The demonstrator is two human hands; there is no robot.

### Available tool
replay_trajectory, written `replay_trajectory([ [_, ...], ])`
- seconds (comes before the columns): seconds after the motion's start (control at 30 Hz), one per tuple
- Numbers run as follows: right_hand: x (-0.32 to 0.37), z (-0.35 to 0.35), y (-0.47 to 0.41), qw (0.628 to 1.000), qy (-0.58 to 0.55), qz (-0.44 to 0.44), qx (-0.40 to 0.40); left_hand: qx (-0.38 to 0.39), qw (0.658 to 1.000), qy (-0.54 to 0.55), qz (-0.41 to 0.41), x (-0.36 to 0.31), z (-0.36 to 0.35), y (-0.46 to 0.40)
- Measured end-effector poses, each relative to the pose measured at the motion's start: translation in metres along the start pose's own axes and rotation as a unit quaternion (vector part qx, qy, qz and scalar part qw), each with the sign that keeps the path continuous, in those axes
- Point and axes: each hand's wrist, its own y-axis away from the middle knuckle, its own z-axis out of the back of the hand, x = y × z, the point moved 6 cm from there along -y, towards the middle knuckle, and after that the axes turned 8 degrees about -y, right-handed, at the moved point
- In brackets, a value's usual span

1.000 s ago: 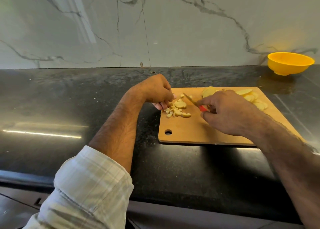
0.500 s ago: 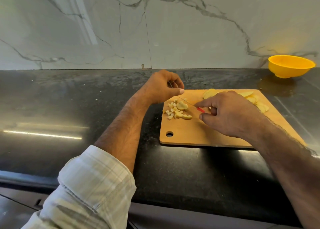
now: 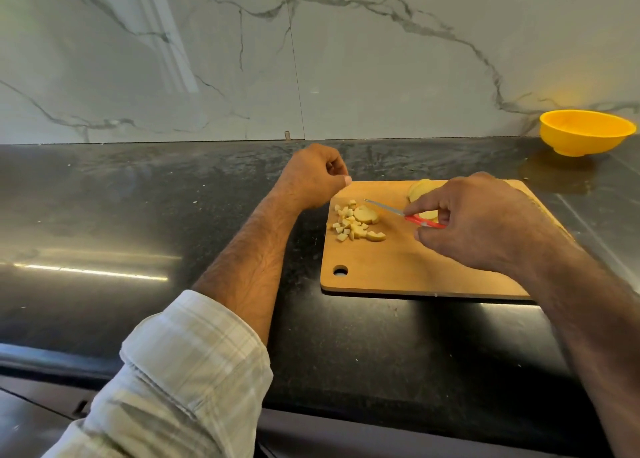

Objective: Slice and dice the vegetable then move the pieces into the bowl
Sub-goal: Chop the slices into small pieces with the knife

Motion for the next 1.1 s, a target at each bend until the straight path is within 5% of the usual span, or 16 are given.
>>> replay_trajectory([
  [0.3, -0.009, -0.014, -0.007, 0.997, -0.058, -0.020, 0.047, 0.113, 0.991, 0.040, 0.059, 0.008, -0.005, 0.004],
  [0.43, -0.020, 0.003, -0.009, 0.997, -0.070, -0.031, -0.030, 0.162, 0.982, 0.090, 0.019, -0.004, -0.009, 0.007],
  [0.67, -0.042, 0.018, -0.014, 0.981, -0.111, -0.067, -0.143, -0.002, 0.997, 0.040, -0.065, -0.036, -0.003, 0.009],
  [0.87, -0.060, 0.025, -0.014, 0.966, -0.112, -0.127, -0.198, 0.101, 0.983, -0.040, -0.148, -0.111, -0.035, 0.029],
  [1.1, -0.068, 0.037, -0.005, 0.950, -0.132, -0.144, -0.243, 0.100, 0.975, -0.135, -0.148, -0.136, -0.054, 0.046],
])
